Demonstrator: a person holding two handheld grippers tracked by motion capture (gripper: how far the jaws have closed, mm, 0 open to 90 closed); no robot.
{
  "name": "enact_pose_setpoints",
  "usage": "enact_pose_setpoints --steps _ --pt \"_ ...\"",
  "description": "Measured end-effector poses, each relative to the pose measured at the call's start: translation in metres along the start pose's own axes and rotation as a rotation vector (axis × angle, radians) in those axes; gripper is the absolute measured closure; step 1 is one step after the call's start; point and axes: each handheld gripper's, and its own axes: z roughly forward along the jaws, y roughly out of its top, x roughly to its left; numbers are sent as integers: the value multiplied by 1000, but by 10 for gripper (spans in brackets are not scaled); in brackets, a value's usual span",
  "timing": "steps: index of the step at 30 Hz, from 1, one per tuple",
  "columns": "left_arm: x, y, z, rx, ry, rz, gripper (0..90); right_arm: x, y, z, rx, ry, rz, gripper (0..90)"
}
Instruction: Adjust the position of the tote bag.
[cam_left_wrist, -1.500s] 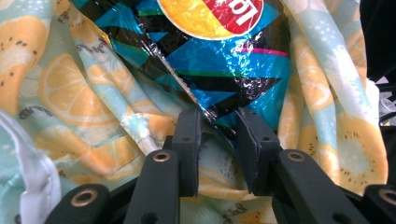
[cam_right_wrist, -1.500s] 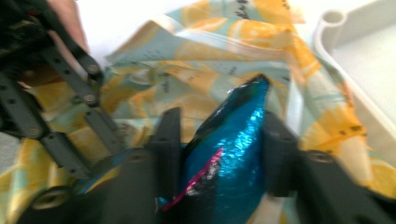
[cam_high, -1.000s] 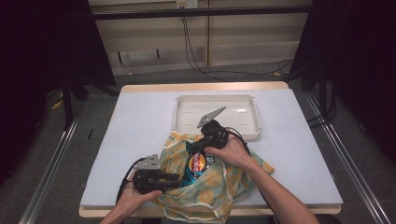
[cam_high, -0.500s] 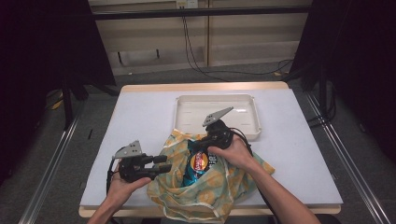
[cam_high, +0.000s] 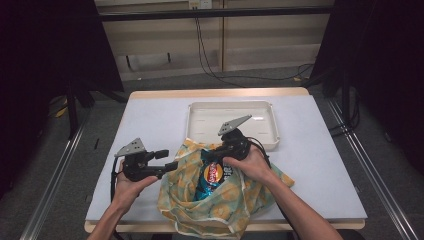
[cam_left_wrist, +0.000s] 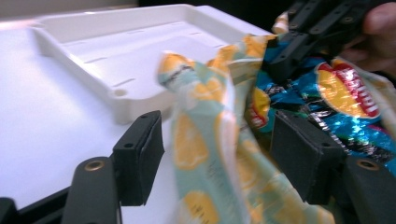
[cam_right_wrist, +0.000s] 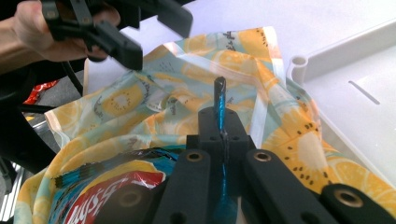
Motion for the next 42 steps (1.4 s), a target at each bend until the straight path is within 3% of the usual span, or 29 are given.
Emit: enact_pose_setpoints --steps 5,7,8,11,18,27,37,42 --pt "-6 -4 21 73 -19 9 343 2 2 -1 -12 -2 1 900" --pt "-7 -7 26 102 -23 30 486 3 4 -1 -19 -2 -2 900" --pt "-8 -8 27 102 -35 44 634 4 4 -2 -19 -5 0 900" --pt "-10 -9 29 121 -65 45 889 7 8 -3 -36 -12 -6 900" --pt "-12 -8 25 109 -70 41 900 11 23 -8 -44 -55 -22 900" --pt "-15 -10 31 129 -62 47 900 16 34 -14 -95 -46 -25 900" --pt "-17 -15 37 183 -70 58 900 23 52 -28 -143 -30 -48 900" --pt "-14 -15 33 175 -54 52 900 28 59 -35 -158 -24 -68 900"
